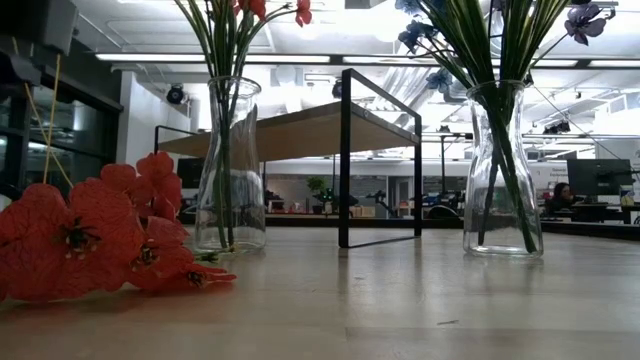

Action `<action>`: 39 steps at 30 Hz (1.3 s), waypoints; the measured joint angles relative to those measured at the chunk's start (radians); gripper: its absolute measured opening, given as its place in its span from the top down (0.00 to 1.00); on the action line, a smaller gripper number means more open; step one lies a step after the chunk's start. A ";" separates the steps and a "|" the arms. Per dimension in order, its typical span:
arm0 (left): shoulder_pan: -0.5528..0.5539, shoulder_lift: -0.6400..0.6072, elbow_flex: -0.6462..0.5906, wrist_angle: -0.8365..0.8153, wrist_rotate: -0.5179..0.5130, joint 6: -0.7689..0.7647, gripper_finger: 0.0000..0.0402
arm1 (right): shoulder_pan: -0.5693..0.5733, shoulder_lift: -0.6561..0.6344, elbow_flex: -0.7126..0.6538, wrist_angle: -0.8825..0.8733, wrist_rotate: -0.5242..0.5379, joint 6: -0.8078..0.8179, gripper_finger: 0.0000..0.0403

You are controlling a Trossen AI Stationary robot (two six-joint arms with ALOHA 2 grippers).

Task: Pick and place flowers into a vace then onto a shelf
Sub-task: Put the red flowers into the left transparent vase

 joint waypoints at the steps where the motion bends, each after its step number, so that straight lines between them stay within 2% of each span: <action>1: 0.000 0.000 -0.005 0.016 -0.002 0.000 0.28 | 0.000 0.000 0.000 0.001 0.000 0.000 0.68; 16: 0.000 -0.009 -0.146 0.276 0.041 0.029 0.28 | 0.000 0.000 0.000 0.008 0.001 0.049 0.68; 39: 0.000 -0.005 -0.146 0.279 0.037 0.028 0.28 | 0.000 0.001 0.000 0.007 0.001 0.049 0.68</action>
